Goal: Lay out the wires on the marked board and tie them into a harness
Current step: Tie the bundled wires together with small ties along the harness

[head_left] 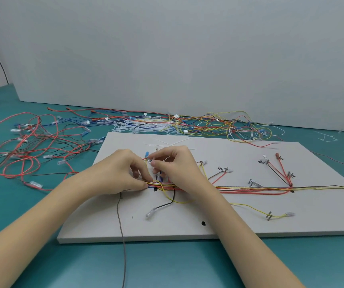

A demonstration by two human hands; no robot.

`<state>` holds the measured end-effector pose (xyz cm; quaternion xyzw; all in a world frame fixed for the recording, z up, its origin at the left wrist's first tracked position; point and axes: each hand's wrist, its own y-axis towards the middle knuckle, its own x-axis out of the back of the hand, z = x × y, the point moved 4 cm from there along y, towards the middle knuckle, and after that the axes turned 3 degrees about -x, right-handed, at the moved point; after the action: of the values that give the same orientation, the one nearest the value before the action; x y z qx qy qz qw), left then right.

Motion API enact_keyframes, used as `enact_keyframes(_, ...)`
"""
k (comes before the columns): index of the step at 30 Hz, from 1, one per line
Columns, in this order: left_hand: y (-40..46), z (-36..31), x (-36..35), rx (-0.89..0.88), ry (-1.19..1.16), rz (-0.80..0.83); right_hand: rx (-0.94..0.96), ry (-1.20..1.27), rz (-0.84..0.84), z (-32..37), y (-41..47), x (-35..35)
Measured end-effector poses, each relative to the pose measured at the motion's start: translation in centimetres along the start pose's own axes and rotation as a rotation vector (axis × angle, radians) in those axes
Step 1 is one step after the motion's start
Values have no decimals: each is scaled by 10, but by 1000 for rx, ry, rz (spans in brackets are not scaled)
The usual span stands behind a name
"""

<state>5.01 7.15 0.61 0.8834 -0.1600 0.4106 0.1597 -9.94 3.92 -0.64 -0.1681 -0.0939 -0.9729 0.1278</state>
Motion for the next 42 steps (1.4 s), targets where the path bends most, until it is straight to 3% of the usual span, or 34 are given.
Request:
enact_keyframes(10,0,-2,-2,-26,8,-66,45,-125,11,2,-4,-3)
enact_keyframes(17,-1,-8,-8,-48,51,-6,15,-157,13,0,-6,-1)
enact_keyframes(25,-5,-5,-6,37,30,180,-6,-184,4,1,-8,-1)
enact_keyframes(38,-8,-7,-8,27,114,202,-17,-179,12,0,-8,-2)
enact_keyframes(42,-7,-6,-8,34,20,221,-25,-159,10,-1,-9,-1)
